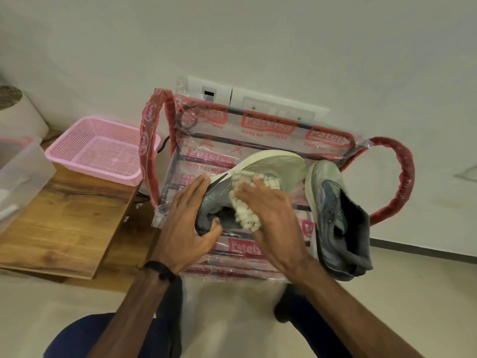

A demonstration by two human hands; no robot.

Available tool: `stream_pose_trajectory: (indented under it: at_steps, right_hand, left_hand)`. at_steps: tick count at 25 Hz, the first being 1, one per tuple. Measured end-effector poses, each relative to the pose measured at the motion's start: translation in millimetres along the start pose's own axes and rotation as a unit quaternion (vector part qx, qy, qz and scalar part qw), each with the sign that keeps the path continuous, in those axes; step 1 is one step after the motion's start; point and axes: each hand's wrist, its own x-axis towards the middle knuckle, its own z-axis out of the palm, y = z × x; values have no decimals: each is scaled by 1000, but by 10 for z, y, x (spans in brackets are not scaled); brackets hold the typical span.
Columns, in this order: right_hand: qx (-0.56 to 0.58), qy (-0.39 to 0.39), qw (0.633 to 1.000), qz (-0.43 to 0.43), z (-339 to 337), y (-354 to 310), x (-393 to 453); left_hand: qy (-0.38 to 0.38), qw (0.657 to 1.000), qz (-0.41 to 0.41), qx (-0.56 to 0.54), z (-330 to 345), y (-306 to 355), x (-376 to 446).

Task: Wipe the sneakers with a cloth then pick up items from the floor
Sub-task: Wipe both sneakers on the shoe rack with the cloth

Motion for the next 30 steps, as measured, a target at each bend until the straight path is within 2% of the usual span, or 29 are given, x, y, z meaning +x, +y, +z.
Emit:
stream_pose_trajectory:
  at_steps: [1, 2, 3, 5, 6, 7, 10, 11, 12, 14, 15, 16, 19, 20, 21, 23, 24, 25, 28, 30]
  right_hand:
    - [-18, -27, 998, -54, -38, 20, -40]
    - [-31, -30, 997, -66, -115, 101, -13]
    - [-41, -10, 999, -31, -165, 204, 37]
    - [-23, 39, 992, 121, -163, 265, 118]
    - [-1, 48, 985, 166, -125, 174, 125]
    - [14, 38, 988, 150, -76, 48, 98]
    - [3, -41, 998, -38, -45, -93, -88]
    - [-12, -40, 998, -55, -94, 27, -66]
    - [-24, -14, 999, -23, -131, 161, -17]
    - [-12, 53, 991, 125, -143, 303, 94]
    - [1, 66, 984, 164, -118, 240, 118]
    - [5, 49, 988, 148, -76, 131, 101]
    - [-18, -35, 999, -34, -63, -16, -70]
    - [-33, -37, 998, -47, -120, 73, -39]
    - [-46, -15, 999, -16, -147, 185, 17]
    - [-43, 35, 992, 113, -155, 238, 137]
    - [-28, 43, 989, 140, -127, 155, 158]
    - [-12, 26, 993, 118, -95, 35, 146]
    - [-1, -57, 998, -40, -121, -119, 37]
    - [-15, -21, 1000, -9, -201, 94, 150]
  left_hand:
    - [-2, 1000, 3, 4, -1, -6, 0]
    - [-6, 1000, 8, 12, 4, 5, -2]
    - [-9, 1000, 11, 19, 17, 25, -2]
    - [-8, 1000, 10, 18, 39, 57, 8]
    - [-7, 1000, 6, 13, 51, 59, 11]
    - [-7, 1000, 1, 8, 55, 44, 8]
    - [-10, 1000, -1, 11, 26, -14, 4]
    - [-14, 1000, 5, 19, 33, -4, 6]
    - [-19, 1000, 9, 23, 46, 19, 3]
    - [-17, 1000, 10, 21, 69, 57, 2]
    - [-12, 1000, 8, 19, 75, 61, 0]
    - [-9, 1000, 1, 14, 71, 54, -1]
    - [-11, 1000, -8, 8, 46, 3, 7]
    - [-17, 1000, -2, 14, 51, 6, 7]
    - [-23, 1000, 1, 15, 61, 19, 5]
    - [-27, 1000, -6, -2, 75, 34, 18]
    - [-25, 1000, -14, -10, 77, 33, 26]
    - [-23, 999, -23, -18, 67, 22, 30]
    - [-22, 999, -25, -27, 29, -29, 36]
    - [-33, 999, -21, -23, 44, 5, 36]
